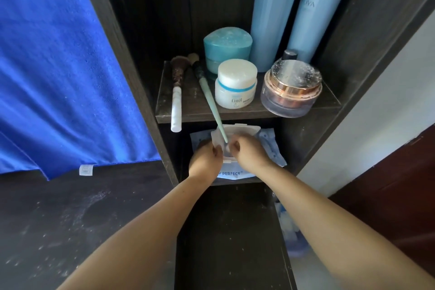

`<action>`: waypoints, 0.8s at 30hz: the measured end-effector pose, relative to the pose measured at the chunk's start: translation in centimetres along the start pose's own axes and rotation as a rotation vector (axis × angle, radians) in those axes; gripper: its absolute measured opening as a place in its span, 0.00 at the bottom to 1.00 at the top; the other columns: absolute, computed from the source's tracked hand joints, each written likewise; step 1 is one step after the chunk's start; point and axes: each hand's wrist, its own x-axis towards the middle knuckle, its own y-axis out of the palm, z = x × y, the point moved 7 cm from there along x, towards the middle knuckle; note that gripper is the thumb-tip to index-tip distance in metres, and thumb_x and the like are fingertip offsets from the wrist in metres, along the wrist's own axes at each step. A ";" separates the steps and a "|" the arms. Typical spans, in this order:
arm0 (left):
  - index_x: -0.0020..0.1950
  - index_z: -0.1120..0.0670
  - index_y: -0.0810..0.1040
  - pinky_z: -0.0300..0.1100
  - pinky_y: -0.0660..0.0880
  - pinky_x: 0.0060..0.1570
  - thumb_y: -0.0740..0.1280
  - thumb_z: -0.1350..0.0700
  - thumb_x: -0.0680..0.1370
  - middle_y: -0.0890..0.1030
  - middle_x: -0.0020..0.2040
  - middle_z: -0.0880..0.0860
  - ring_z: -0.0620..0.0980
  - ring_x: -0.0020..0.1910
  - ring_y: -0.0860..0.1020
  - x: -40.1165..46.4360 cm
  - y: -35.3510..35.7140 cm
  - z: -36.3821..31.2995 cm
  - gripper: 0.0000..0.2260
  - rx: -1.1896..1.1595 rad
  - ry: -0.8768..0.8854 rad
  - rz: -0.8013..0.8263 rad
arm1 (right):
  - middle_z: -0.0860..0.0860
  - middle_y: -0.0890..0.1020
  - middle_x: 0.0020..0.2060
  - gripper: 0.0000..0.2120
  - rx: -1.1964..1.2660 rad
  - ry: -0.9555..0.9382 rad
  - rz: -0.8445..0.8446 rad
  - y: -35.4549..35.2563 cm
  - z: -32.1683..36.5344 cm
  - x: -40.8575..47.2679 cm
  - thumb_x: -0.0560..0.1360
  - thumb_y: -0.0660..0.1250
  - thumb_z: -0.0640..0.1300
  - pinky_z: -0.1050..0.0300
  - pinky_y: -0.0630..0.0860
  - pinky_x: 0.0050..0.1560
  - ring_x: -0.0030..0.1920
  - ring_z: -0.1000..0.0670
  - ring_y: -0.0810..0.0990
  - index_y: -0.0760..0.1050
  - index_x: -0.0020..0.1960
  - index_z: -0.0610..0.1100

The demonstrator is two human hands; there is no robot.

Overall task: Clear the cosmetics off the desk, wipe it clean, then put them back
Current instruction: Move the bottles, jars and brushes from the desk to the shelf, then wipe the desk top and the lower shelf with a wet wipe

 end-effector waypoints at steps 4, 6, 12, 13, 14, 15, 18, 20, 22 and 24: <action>0.47 0.56 0.72 0.40 0.66 0.41 0.54 0.56 0.80 0.72 0.41 0.51 0.47 0.40 0.71 -0.4 -0.5 -0.4 0.09 -0.069 -0.034 -0.008 | 0.46 0.76 0.49 0.08 0.323 0.138 -0.187 -3.2 -1.1 -2.3 0.79 0.59 0.42 0.53 0.75 0.50 0.49 0.49 0.76 0.73 0.54 0.40; 0.47 0.57 0.72 0.41 0.67 0.42 0.54 0.56 0.80 0.73 0.41 0.52 0.49 0.41 0.71 -0.5 -0.7 -0.5 0.09 -0.091 -0.033 0.011 | 0.48 0.77 0.51 0.07 0.644 0.239 -0.182 -4.3 -1.5 -3.7 0.80 0.58 0.43 0.56 0.79 0.49 0.48 0.50 0.79 0.71 0.55 0.43; 0.57 0.56 0.72 0.42 0.72 0.46 0.57 0.54 0.80 0.78 0.48 0.52 0.51 0.47 0.76 -4.4 -3.0 -1.2 0.10 -0.413 0.070 0.047 | 0.50 0.82 0.36 0.05 0.862 0.165 -0.081 -6.7 0.7 -7.9 0.79 0.60 0.42 0.62 0.78 0.43 0.39 0.54 0.81 0.74 0.47 0.43; 0.58 0.54 0.73 0.43 0.73 0.48 0.55 0.52 0.80 0.79 0.50 0.52 0.51 0.49 0.77 -5.9 -3.5 -1.1 0.12 -0.539 0.072 0.091 | 0.51 0.81 0.35 0.06 0.830 0.138 -0.040 -6.4 1.2 -8.6 0.79 0.61 0.42 0.62 0.78 0.43 0.38 0.55 0.81 0.75 0.47 0.43; 0.57 0.53 0.75 0.44 0.74 0.50 0.53 0.50 0.81 0.79 0.50 0.53 0.51 0.51 0.77 -7.6 -3.8 -0.8 0.13 -0.687 0.050 0.166 | 0.51 0.81 0.33 0.06 0.801 0.108 0.008 -5.9 1.9 -9.3 0.78 0.61 0.42 0.64 0.77 0.42 0.37 0.55 0.80 0.75 0.46 0.42; 0.56 0.52 0.76 0.46 0.75 0.52 0.52 0.48 0.81 0.80 0.51 0.53 0.51 0.53 0.78 -9.1 -3.8 -0.3 0.16 -0.839 -0.003 0.258 | 0.51 0.81 0.32 0.06 0.764 0.068 0.053 -5.2 2.8 -10.0 0.78 0.61 0.41 0.65 0.76 0.41 0.36 0.56 0.79 0.75 0.45 0.41; 0.58 0.52 0.78 0.47 0.76 0.52 0.56 0.46 0.80 0.82 0.54 0.53 0.52 0.55 0.79 -12.6 -4.8 2.8 0.16 -1.096 -0.119 0.406 | 0.53 0.80 0.29 0.09 0.600 -0.065 0.189 -2.7 6.0 -11.9 0.78 0.62 0.43 0.66 0.74 0.38 0.32 0.59 0.77 0.75 0.41 0.42; 0.60 0.53 0.77 0.44 0.76 0.50 0.60 0.52 0.79 0.81 0.57 0.53 0.51 0.56 0.79 -14.0 -6.4 5.2 0.13 -1.103 -0.094 0.366 | 0.53 0.79 0.28 0.11 0.486 -0.145 0.281 -0.9 8.4 -13.0 0.78 0.61 0.46 0.67 0.73 0.38 0.29 0.61 0.75 0.73 0.38 0.45; 0.59 0.56 0.77 0.40 0.76 0.47 0.63 0.56 0.77 0.82 0.55 0.55 0.51 0.54 0.80 -14.8 -8.1 7.7 0.12 -1.050 -0.070 0.261 | 0.53 0.79 0.28 0.14 0.403 -0.189 0.376 1.1 10.2 -13.9 0.79 0.59 0.49 0.64 0.73 0.40 0.30 0.60 0.74 0.72 0.37 0.45; 0.54 0.61 0.78 0.38 0.76 0.44 0.62 0.56 0.78 0.83 0.50 0.57 0.51 0.49 0.81 -15.5 -9.6 10.5 0.11 -1.011 -0.095 0.133 | 0.54 0.80 0.32 0.14 0.335 -0.179 0.459 3.4 11.3 -14.3 0.79 0.57 0.50 0.60 0.74 0.46 0.34 0.60 0.76 0.73 0.39 0.45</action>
